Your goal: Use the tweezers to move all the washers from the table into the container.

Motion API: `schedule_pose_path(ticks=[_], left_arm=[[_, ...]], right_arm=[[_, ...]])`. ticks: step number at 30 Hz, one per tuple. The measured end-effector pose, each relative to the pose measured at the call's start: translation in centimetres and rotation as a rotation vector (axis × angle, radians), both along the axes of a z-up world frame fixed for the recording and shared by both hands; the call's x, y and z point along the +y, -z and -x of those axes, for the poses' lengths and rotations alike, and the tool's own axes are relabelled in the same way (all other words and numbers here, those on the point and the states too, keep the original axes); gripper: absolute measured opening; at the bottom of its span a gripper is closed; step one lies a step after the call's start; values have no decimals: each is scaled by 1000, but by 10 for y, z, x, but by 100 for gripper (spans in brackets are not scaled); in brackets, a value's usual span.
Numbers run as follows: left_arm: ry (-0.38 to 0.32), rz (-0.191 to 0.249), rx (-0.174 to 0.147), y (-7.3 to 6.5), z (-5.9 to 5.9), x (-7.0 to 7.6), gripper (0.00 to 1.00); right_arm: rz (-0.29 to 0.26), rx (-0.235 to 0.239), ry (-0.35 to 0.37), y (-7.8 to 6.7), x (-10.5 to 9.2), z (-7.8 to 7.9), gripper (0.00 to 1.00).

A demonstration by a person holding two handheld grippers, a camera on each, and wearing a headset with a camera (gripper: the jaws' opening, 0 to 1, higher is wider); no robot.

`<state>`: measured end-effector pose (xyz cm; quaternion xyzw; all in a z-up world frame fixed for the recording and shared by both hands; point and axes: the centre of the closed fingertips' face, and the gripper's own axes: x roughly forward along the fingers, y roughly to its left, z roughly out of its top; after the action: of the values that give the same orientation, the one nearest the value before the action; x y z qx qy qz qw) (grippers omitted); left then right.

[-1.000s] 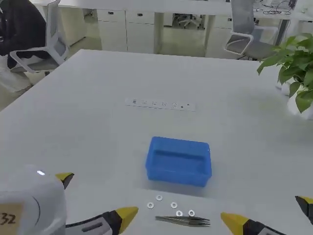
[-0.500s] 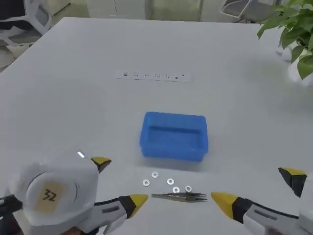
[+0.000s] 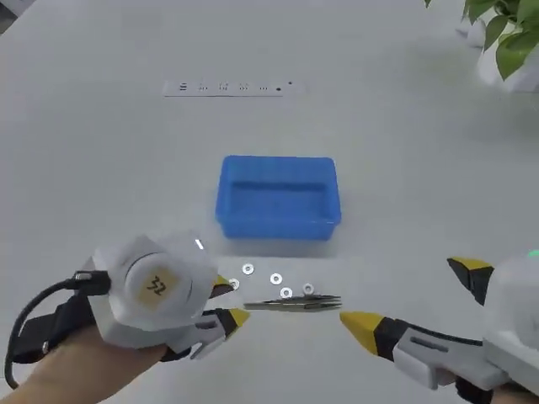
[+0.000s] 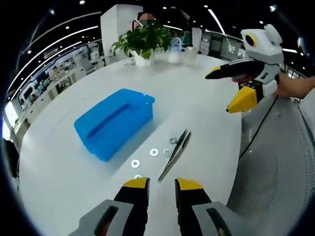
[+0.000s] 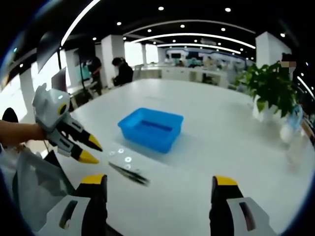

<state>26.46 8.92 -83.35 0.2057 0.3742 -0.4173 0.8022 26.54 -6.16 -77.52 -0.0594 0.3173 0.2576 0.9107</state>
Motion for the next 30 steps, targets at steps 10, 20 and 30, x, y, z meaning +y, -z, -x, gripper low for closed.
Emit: schedule_pose_path(ticks=[10,20,30], left_arm=[[78,-39,34,23,-6,-7,9],[161,-54,60,28,-3,-13,1],[237,-94,-27,7,3,-15,0]], right_arm=[[19,26,-22,8,5,4,85],[45,38,-93,8,16,9,83],[164,-11,-262,9,43,9,80]])
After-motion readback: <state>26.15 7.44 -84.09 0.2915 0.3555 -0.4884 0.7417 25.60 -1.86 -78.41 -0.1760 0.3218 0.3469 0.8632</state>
